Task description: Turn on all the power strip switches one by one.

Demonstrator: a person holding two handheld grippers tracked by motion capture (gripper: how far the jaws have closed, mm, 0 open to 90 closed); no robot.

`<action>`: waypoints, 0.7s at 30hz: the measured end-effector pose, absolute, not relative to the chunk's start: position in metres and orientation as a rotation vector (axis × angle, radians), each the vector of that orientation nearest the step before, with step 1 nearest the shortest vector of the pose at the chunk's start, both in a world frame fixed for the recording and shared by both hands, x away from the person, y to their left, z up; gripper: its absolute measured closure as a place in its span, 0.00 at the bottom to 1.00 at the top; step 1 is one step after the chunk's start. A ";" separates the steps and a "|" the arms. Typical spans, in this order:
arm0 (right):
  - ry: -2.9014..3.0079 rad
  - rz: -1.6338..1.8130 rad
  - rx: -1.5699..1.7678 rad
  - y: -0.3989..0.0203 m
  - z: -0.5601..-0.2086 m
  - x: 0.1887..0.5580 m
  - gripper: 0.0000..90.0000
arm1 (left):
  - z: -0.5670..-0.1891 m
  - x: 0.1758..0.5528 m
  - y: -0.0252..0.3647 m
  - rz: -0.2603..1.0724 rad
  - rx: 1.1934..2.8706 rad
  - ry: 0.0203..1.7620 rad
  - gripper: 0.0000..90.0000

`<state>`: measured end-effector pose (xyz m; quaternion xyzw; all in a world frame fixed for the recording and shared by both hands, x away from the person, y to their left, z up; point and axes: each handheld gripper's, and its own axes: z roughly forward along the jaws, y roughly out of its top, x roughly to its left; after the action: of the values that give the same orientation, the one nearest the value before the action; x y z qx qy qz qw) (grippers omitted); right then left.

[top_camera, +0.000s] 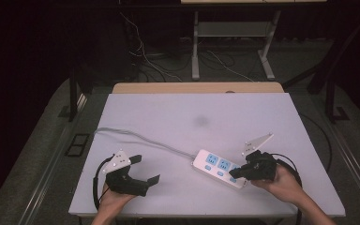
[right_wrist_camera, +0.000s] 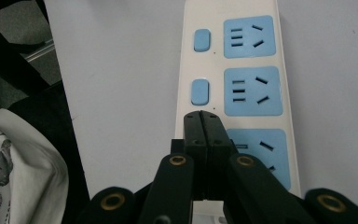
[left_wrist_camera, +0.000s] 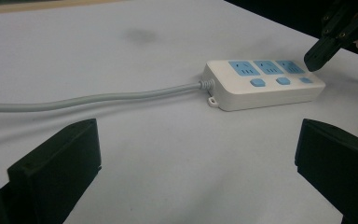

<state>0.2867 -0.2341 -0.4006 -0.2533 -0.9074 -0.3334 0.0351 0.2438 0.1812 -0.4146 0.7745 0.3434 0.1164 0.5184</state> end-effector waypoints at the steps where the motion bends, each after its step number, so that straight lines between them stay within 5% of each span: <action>1: -2.788 -1.024 -0.777 -0.234 -0.400 0.287 1.00 | -0.415 0.244 0.181 0.279 1.858 0.824 0.00; 21: -2.811 -1.020 -0.729 -0.218 -0.376 0.298 1.00 | -0.414 0.244 0.184 0.284 1.851 0.828 0.00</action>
<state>0.2980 -0.2185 -0.3764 -0.2366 -0.9128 -0.3314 0.0319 0.2439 0.1836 -0.4139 0.7720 0.3455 0.1186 0.5202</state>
